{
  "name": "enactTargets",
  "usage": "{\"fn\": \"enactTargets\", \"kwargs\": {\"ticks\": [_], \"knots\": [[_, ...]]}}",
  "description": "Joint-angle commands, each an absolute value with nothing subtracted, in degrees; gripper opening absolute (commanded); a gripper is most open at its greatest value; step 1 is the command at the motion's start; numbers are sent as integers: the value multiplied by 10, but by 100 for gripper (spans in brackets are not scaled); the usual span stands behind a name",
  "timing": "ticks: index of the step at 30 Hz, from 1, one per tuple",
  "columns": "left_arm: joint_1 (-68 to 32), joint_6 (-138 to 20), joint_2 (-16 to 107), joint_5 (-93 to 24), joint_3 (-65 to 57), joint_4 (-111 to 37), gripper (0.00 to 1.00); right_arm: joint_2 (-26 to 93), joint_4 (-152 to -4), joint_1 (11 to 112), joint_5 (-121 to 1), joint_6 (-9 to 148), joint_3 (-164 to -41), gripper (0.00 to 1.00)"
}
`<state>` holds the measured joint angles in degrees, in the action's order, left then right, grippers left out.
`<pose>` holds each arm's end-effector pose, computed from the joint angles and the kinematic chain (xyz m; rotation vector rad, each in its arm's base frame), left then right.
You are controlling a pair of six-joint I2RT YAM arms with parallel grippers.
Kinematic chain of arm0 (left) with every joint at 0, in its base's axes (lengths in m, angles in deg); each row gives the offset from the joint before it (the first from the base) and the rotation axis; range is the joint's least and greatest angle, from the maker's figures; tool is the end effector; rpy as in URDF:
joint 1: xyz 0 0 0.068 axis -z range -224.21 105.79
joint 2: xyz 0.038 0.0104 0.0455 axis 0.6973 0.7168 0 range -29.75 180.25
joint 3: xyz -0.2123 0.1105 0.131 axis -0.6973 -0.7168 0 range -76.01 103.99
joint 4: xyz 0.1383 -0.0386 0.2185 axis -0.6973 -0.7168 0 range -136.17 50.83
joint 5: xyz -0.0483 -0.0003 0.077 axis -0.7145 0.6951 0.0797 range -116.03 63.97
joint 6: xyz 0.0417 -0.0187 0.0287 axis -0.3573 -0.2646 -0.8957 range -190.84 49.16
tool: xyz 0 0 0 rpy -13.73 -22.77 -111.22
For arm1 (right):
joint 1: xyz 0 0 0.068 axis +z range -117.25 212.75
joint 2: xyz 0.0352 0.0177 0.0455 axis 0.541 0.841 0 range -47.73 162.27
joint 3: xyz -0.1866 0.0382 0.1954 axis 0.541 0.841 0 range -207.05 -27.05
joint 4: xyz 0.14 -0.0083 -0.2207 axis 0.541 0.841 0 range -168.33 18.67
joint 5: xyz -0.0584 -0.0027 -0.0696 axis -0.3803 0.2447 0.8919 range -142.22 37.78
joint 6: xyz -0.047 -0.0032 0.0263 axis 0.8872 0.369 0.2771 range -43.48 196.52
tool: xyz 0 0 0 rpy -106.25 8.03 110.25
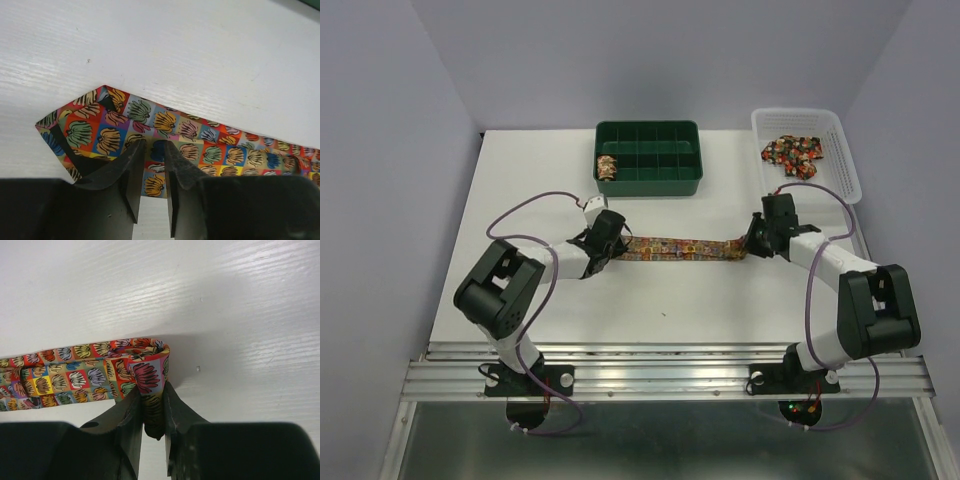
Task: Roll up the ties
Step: Roll the tie
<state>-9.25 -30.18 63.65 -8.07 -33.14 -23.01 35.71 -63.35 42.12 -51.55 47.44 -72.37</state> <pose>0.2741 -0.1782 0.1651 -0.2875 2.1497 -0.4292 0.2817 0.0461 0.1841 0.4358 2.4793 0.2628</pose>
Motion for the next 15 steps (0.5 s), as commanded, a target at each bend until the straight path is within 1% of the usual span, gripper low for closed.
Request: {"fn": "enactTargets", "kwargs": {"ticks": [1,3,4,7,9,15], "knots": [[-98,-313,661,-107,-301,-229,33,356,-623,422,-482,491,-757,1],[-98,-307,672,-110,-307,-230,33,358,-618,422,-467,491,-762,1],[-98,-301,676,-108,-313,-229,30,359,-615,423,-462,492,-768,1],[-98,-292,679,-120,-331,-227,29,360,-606,436,-422,501,-778,1],[-98,-285,679,-143,-341,-225,23,366,-600,452,-398,506,-788,1],[-98,-249,640,-178,-408,-197,23,397,-569,519,-307,503,-836,1]]}}
